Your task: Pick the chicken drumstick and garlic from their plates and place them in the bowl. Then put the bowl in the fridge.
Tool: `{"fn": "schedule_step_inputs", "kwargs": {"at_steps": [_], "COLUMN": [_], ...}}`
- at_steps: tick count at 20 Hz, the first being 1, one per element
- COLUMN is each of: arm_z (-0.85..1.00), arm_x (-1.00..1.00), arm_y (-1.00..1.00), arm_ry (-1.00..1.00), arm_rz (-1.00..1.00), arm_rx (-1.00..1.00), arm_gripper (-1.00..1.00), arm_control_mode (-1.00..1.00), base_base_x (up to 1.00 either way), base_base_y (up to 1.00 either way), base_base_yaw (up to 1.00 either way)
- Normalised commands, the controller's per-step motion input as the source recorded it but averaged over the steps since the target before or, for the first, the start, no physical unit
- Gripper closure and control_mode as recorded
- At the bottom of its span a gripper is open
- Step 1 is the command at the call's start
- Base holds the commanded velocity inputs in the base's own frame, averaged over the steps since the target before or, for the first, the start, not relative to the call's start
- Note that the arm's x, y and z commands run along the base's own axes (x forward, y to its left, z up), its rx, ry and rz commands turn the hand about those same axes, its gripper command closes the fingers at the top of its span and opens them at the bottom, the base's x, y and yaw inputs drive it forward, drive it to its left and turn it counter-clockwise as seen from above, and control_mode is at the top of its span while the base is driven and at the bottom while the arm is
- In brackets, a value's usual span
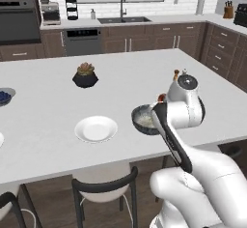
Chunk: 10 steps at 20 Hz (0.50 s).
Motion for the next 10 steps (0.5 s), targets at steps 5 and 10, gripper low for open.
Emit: {"fn": "schedule_step_inputs", "kwargs": {"at_steps": [5,10], "arm_z": [-0.22,-0.58], "arm_x": [1.00,0.71], "arm_y": [-0.29,-0.05], "arm_ry": [0.29,0.32], "arm_rz": [-0.09,-0.09], "arm_rx": [0.20,0.04], "arm_gripper": [1.00,1.00], "arm_control_mode": [-1.00,-1.00], "base_base_x": [0.00,0.00], "base_base_y": [0.00,0.00], "base_base_yaw": [0.00,0.00]}}
